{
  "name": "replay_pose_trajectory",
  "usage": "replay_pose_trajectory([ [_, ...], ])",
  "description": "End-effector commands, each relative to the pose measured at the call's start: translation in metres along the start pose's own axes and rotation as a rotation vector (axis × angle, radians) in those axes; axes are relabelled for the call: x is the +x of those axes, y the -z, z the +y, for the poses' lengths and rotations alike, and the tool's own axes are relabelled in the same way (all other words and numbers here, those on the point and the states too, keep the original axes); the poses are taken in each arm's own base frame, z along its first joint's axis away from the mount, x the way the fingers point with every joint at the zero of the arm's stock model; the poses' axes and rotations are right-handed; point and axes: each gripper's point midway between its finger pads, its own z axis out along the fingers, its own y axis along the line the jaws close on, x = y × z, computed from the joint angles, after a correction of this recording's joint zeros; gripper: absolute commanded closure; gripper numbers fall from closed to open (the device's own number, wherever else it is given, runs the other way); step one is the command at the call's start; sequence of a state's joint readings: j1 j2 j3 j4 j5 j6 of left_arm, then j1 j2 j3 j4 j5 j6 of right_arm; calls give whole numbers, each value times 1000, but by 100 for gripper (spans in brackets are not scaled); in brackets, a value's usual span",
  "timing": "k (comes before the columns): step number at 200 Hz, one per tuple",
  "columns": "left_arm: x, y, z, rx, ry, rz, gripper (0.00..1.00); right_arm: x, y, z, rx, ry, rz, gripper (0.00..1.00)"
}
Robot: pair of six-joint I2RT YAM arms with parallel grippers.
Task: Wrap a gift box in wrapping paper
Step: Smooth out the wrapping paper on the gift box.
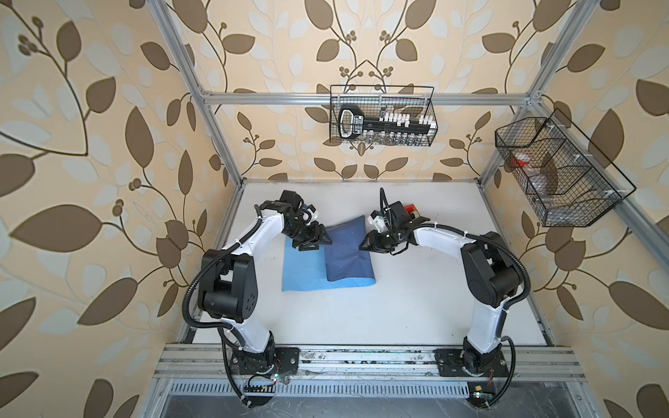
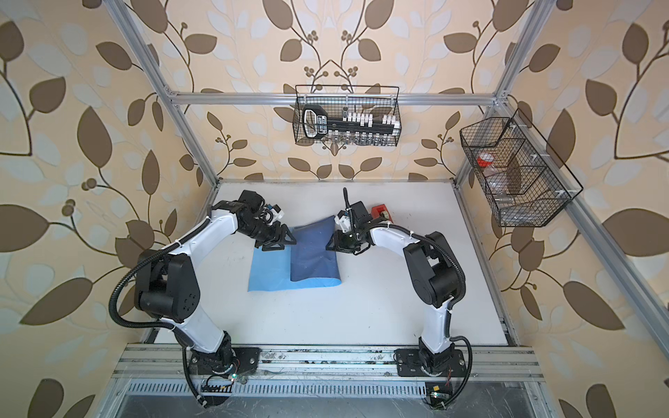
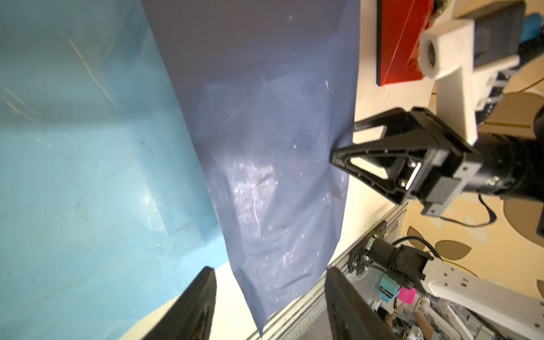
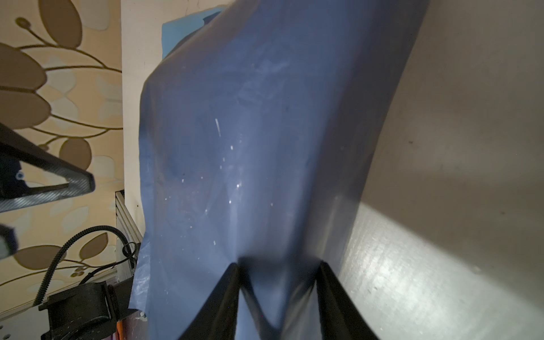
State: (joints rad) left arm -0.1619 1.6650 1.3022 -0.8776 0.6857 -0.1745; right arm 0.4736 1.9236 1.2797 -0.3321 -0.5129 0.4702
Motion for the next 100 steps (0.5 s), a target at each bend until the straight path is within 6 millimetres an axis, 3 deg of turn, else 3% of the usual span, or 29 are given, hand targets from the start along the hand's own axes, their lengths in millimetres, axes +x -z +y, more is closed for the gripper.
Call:
replay_pose_trajectory([
  [1, 39, -8, 1, 68, 93, 137, 33, 38, -13, -50, 167, -49, 106, 59],
  [18, 50, -21, 8, 87, 134, 170, 38, 37, -13, -50, 166, -49, 104, 59],
  [51, 68, -38, 12, 136, 174, 219, 59, 37, -13, -51, 167, -47, 107, 59],
  [100, 90, -47, 19, 140, 171, 275, 83, 34, -10, -53, 169, -49, 102, 59],
])
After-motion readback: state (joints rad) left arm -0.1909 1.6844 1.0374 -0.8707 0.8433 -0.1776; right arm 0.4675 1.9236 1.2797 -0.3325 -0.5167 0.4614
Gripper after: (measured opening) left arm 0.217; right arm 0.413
